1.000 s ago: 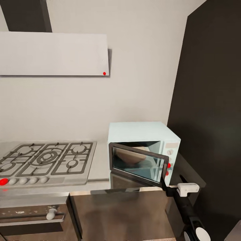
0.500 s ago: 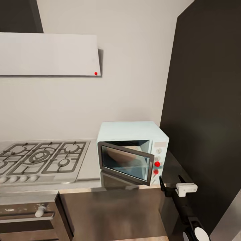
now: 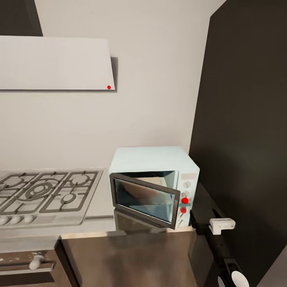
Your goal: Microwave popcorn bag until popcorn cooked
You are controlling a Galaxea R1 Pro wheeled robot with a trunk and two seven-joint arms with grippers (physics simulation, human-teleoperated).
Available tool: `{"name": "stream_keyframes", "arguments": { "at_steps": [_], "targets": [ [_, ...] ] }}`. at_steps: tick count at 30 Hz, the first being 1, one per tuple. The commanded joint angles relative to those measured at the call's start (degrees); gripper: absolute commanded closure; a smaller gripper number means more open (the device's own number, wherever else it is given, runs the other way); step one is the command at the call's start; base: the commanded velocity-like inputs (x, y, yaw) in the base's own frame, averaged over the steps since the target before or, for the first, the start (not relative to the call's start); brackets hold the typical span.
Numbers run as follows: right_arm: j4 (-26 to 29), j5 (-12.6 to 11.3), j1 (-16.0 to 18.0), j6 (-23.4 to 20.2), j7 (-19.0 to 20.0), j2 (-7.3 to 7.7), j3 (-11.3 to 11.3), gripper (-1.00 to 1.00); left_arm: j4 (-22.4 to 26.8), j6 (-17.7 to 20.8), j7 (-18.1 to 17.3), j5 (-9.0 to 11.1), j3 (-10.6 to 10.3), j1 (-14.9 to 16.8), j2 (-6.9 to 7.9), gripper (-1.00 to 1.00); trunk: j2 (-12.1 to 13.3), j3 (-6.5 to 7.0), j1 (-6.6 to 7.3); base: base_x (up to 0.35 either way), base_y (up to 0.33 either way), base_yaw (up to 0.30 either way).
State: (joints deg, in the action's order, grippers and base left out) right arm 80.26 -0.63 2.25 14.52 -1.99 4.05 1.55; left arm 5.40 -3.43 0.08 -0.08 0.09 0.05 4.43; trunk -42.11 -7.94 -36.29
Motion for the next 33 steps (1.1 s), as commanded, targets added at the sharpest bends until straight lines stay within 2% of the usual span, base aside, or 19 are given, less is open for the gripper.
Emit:
{"name": "stream_keyframes", "arguments": {
  "at_steps": [1, 7, 18, 29, 33],
  "targets": [
    [-0.02, -0.07, 0.04, 0.16, -0.21, 0.03, 0.12, -1.00, 0.04, -0.12, 0.01, -0.01, 0.00, -0.01, 0.00, -1.00, -0.06, -0.08, -0.04, 0.288, -0.137, 0.000],
    [-0.02, -0.07, 0.04, 0.16, -0.32, 0.01, 0.12, -1.00, 0.04, -0.10, 0.01, -0.01, 0.00, 0.01, -0.03, -1.00, -0.06, -0.08, -0.04, 0.265, -0.116, 0.007],
    [-0.02, -0.07, 0.04, 0.16, -0.38, -0.01, 0.12, -1.00, 0.04, -0.15, 0.01, -0.01, 0.00, -0.06, -0.03, -1.00, -0.06, -0.08, -0.04, 0.017, -0.005, 0.182],
    [-0.23, 0.09, 0.04, 0.33, 0.23, 0.07, 0.23, -1.00, 0.05, -0.13, 0.01, -0.01, 0.08, 0.00, -0.03, -1.00, -0.06, -0.08, -0.04, 0.084, -0.080, 0.017],
    [-0.49, 0.16, 0.04, 0.33, 3.80, 0.08, 0.29, -1.00, 0.04, -0.14, 0.01, -0.01, 0.09, 0.00, -0.03, -1.00, -0.06, -0.08, -0.04, 0.000, 0.000, 0.000]
  ]
}}
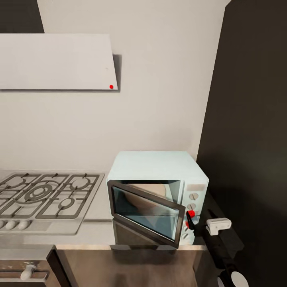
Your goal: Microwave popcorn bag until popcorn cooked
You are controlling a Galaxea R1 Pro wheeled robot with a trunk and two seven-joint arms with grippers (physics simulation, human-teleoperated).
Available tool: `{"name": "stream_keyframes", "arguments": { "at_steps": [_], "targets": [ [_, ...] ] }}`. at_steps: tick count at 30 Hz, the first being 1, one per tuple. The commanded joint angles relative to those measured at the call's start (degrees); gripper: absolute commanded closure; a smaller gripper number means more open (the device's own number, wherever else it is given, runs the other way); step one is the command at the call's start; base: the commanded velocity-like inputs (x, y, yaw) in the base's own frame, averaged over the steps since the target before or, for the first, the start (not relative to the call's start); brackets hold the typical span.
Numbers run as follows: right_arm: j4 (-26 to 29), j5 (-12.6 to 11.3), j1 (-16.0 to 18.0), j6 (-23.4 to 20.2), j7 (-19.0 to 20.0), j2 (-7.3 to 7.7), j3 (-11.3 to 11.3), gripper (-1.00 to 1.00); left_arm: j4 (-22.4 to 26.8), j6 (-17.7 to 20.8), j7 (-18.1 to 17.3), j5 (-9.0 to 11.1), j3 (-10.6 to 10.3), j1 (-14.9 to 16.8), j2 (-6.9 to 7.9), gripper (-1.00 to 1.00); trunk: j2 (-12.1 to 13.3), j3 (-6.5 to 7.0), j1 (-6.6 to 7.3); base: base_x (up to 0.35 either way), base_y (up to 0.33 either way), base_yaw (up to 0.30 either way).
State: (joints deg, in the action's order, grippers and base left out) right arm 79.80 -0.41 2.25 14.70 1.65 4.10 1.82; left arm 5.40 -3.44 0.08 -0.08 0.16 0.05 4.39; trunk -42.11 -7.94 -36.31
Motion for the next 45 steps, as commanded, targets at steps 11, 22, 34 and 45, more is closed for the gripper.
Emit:
{"name": "stream_keyframes", "arguments": {
  "at_steps": [11, 22, 34, 45],
  "targets": [
    [-2.14, -0.03, -0.04, 0.15, 10.19, 0.12, -0.06, -1.00, 0.03, -0.11, 0.01, -0.01, -0.01, -0.02, -0.03, -1.00, -0.06, -0.08, -0.01, 0.000, 0.000, 0.000],
    [-4.60, 0.89, -0.05, 0.03, 13.57, 0.71, -0.06, -1.00, 0.05, -0.10, 0.01, -0.01, -0.05, 0.00, -0.03, -1.00, -0.06, -0.08, -0.01, 0.000, 0.000, 0.000],
    [-4.59, 0.94, -0.13, -0.07, 13.64, 0.65, -0.06, -1.00, 0.04, -0.11, 0.01, -0.01, -0.08, 0.03, -0.07, -1.00, -0.06, -0.08, -0.01, 0.000, 0.000, 0.065],
    [-4.62, 0.94, -0.14, -0.11, 13.64, 0.67, -0.06, -1.00, 0.05, -0.14, 0.01, -0.01, -0.08, 0.00, -0.08, -1.00, -0.06, -0.08, -0.01, 0.093, -0.016, 0.075]
  ]
}}
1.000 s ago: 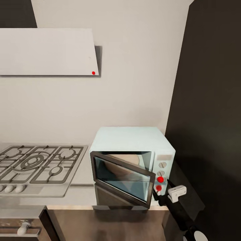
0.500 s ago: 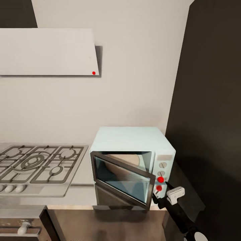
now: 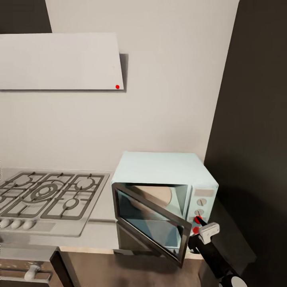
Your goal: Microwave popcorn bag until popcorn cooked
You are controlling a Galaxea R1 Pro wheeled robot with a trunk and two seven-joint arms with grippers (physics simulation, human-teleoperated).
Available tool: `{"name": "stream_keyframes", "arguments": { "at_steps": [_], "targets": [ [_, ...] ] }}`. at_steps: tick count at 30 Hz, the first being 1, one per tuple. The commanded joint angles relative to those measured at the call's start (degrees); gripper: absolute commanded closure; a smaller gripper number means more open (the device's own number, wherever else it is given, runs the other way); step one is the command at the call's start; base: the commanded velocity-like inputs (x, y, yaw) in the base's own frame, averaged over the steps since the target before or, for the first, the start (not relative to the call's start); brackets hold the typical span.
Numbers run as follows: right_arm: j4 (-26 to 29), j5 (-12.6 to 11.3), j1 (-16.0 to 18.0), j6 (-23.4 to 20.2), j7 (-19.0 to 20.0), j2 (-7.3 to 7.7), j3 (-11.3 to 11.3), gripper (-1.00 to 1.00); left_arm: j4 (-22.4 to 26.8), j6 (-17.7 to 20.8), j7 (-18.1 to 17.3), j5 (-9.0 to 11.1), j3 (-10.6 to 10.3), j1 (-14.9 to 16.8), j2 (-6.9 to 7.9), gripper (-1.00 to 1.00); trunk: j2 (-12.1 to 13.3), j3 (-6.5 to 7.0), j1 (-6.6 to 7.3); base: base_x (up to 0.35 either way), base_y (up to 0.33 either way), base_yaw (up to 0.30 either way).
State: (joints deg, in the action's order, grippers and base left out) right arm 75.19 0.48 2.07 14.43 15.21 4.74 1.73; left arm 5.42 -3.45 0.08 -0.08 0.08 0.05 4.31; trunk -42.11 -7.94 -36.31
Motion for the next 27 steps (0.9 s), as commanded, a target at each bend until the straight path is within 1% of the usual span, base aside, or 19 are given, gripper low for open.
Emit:
{"name": "stream_keyframes", "arguments": {
  "at_steps": [1, 15, 22, 27],
  "targets": [
    [-0.02, 0.05, 0.04, 0.16, 0.08, 0.04, 0.03, -1.00, 0.02, -0.12, 0.01, -0.01, 0.00, 0.02, 0.00, -1.00, -0.06, -0.08, -0.02, 0.009, -0.001, 0.111],
    [-0.03, 0.05, 0.03, 0.16, 0.08, 0.03, 0.03, -1.00, 0.03, -0.10, 0.01, -0.01, 0.00, 0.03, -0.28, -1.00, -0.06, -0.08, -0.02, 0.001, 0.000, 0.164],
    [0.01, 0.05, 0.03, 0.30, -0.09, 0.01, 0.04, -1.00, 0.02, -0.12, 0.01, -0.01, 0.00, 0.03, -0.53, -1.00, -0.06, -0.08, -0.02, -0.197, 0.000, 0.181],
    [0.04, -0.05, 0.03, 0.42, -0.44, -0.02, 0.06, -1.00, 0.03, -0.08, 0.01, -0.01, 0.00, 0.00, -0.53, -1.00, -0.06, -0.08, -0.02, -0.051, 0.000, 0.208]
  ]
}}
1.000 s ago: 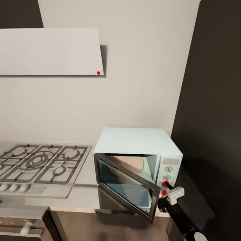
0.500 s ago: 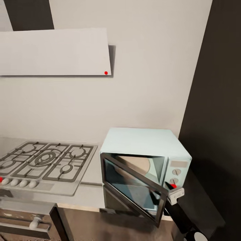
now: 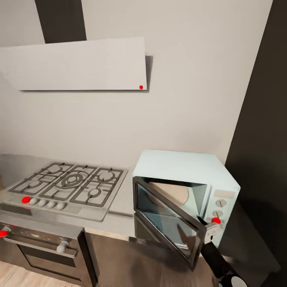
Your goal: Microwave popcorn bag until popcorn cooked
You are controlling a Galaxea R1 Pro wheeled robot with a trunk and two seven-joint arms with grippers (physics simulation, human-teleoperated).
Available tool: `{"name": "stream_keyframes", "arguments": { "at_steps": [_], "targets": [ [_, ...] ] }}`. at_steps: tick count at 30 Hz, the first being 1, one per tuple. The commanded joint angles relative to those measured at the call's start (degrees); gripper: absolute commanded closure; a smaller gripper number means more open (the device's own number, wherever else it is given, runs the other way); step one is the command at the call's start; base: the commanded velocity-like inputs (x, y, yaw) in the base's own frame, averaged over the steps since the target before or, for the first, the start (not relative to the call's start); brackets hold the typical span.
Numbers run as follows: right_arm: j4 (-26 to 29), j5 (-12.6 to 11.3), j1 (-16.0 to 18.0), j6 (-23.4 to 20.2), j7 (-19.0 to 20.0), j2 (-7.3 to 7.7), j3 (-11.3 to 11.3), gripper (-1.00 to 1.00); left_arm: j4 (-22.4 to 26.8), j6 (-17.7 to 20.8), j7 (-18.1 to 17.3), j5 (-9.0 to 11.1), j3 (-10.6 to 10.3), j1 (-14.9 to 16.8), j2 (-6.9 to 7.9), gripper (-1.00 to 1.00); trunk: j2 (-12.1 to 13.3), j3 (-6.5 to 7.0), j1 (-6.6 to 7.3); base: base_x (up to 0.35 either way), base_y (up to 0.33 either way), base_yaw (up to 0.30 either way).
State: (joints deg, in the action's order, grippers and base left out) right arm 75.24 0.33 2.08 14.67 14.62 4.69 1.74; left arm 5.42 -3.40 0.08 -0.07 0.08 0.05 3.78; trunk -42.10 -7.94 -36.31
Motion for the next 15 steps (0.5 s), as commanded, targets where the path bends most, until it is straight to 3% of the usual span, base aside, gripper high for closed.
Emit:
{"name": "stream_keyframes", "arguments": {
  "at_steps": [1, 9, 15],
  "targets": [
    [-0.01, 0.02, 0.03, 0.18, -0.28, -0.03, 0.05, -1.00, 0.02, -0.12, 0.01, -0.01, 0.01, -0.01, 0.00, -1.00, -0.07, -0.08, -0.01, -0.005, 0.000, 0.215],
    [0.01, -0.46, 0.03, 0.78, -3.86, -0.67, 0.20, -1.00, 0.02, -0.14, 0.01, 0.00, 0.01, 0.04, -0.04, -1.00, -0.07, -0.08, -0.01, -0.007, 0.000, 0.217],
    [0.05, -0.50, 0.03, 0.75, -4.24, -0.82, 0.20, -1.00, 0.02, -0.15, 0.01, 0.00, 0.01, 0.03, -0.09, -1.00, -0.07, -0.08, -0.01, -0.280, 0.000, 0.218]
  ]
}}
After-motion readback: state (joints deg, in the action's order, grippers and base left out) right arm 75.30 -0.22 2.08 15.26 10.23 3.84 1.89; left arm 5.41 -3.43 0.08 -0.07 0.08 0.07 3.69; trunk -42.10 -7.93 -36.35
